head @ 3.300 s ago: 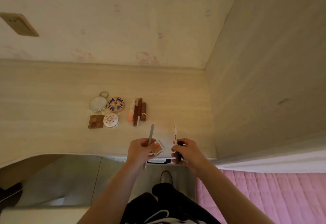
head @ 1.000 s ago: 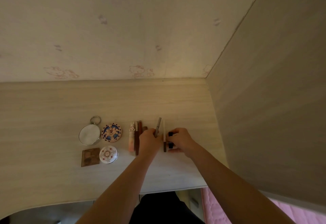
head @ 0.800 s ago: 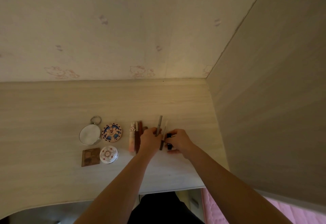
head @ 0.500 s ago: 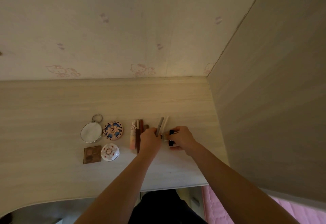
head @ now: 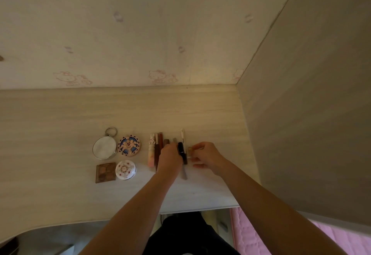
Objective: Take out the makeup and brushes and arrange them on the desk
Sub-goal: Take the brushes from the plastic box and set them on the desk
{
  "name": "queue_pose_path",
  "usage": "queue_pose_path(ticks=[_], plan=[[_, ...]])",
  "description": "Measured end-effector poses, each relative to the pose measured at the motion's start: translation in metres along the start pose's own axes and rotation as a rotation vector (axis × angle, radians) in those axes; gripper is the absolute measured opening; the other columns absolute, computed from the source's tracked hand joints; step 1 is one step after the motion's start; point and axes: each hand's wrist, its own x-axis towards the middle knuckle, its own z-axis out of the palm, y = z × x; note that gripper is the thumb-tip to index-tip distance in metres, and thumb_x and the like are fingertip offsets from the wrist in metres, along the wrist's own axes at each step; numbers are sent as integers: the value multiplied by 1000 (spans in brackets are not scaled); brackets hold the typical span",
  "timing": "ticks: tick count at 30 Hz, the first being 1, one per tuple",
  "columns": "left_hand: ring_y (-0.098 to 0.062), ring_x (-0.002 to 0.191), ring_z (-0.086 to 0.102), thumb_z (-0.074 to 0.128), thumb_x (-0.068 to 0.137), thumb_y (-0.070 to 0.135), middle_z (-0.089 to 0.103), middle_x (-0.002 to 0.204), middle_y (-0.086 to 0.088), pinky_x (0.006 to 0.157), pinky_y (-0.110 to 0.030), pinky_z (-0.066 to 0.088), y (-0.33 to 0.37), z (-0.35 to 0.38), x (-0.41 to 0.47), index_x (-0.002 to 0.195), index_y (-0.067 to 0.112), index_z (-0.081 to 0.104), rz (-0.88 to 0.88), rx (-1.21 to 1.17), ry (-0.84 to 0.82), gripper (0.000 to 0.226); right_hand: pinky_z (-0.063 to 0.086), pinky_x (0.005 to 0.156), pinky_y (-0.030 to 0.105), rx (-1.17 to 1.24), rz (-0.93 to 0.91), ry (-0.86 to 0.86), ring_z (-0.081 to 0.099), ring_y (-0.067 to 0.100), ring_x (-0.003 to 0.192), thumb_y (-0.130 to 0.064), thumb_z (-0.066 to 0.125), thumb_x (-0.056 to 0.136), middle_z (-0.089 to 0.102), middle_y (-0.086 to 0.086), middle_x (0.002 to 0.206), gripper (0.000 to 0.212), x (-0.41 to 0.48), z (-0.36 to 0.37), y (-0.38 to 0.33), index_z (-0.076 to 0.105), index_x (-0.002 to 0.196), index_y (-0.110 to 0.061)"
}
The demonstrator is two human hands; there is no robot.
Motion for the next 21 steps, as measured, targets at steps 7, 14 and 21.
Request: queue_pose_path(ticks=[7, 14, 21], plan=[[-23, 120, 40, 54, 92, 17, 51, 127, -1, 96, -31, 41, -5, 9, -7, 125, 16, 57, 382, 286, 86, 33, 48, 64, 25, -266, -96, -21, 56, 14, 84, -8, 65, 79, 58, 2, 102, 37, -6, -17, 15, 49, 111, -16], [-19, 130, 35, 48, 95, 20, 45, 139, 1, 102, -31, 36, -10, 14, -7, 131, 20, 55, 503, 393, 71, 36, 38, 61, 11, -459, -245, 89, 53, 8, 84, -22, 85, 68, 54, -6, 95, 57, -13, -31, 35, 49, 112, -15], [-19, 132, 34, 46, 95, 18, 45, 140, 1, 105, -30, 34, -9, 15, -3, 133, 21, 54, 527, 368, 90, 38, 37, 59, 6, -508, -354, 196, 54, 10, 78, -20, 82, 71, 54, 2, 103, 40, -14, -26, 44, 55, 101, -15]])
